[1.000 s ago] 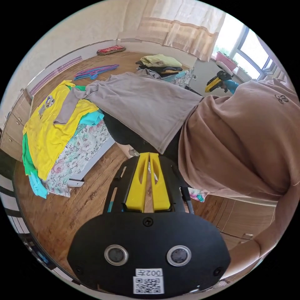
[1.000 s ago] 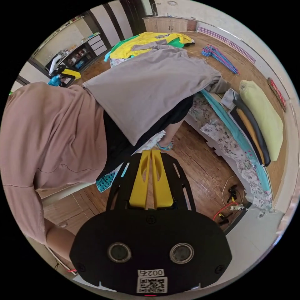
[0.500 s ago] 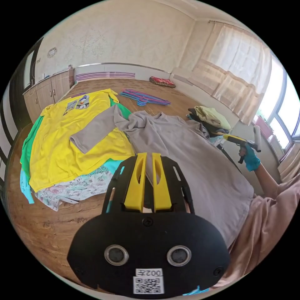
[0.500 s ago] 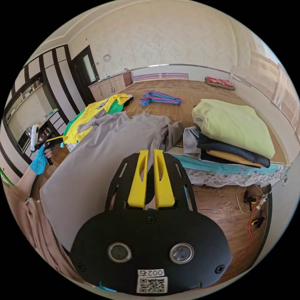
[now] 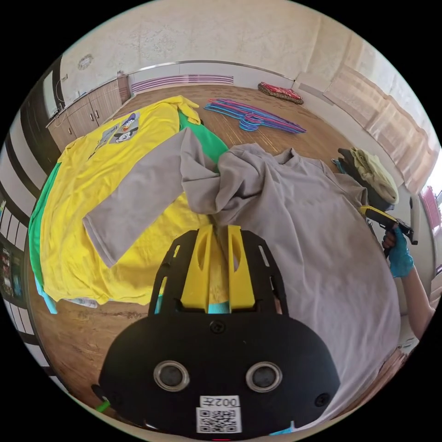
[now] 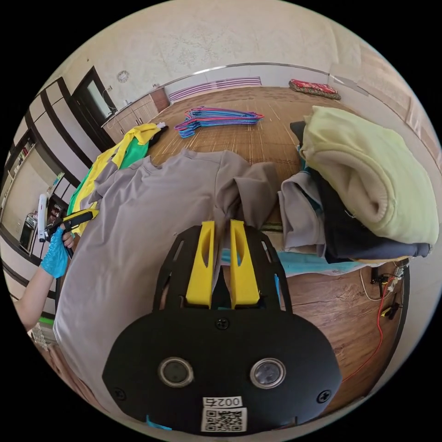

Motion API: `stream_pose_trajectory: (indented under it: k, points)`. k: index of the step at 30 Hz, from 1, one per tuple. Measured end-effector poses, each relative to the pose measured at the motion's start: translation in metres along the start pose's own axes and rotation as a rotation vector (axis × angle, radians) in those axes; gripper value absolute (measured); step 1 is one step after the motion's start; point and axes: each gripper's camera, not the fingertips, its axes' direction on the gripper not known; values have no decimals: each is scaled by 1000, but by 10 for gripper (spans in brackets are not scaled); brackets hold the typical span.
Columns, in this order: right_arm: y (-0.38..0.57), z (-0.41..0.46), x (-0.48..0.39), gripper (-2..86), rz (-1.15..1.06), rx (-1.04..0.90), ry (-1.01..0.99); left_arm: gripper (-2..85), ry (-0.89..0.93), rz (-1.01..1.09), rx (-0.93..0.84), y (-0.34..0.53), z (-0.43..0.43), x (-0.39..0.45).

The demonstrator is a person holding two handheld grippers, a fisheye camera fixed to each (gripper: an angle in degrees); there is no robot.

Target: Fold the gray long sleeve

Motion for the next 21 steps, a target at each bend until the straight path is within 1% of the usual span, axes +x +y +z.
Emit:
stream_pose_trajectory:
  k: [2,6,8,11,14,15,19,21]
  points:
    - [-9,3,-2,25,-13,0,33,-9,-24,6,15,-5,-1,5]
    - [-20,-4,-5,-3,8,89,121,-16,-166,-8,65,-14,-16,18]
    - [-26,3,-7,-4,-2,69,130,-16,-203,-17,60,-18,-17,22]
    - [-39,12,-9,5,-28,36,115,-16,-193,-11,10,-30,-7,26]
    - [-54,6,-13,32,-61,33,104,-12,-146,-16,5,-45,-11,29]
    - [-59,1,-15,46,-78,26,110,-7,-129,-19,11,-51,-16,31]
    - [-72,-18,-21,50,-133,31,140,-2,-122,10,68,-70,-41,38]
    - [-83,-31,-25,31,-121,53,205,2,-167,101,125,-86,-56,49]
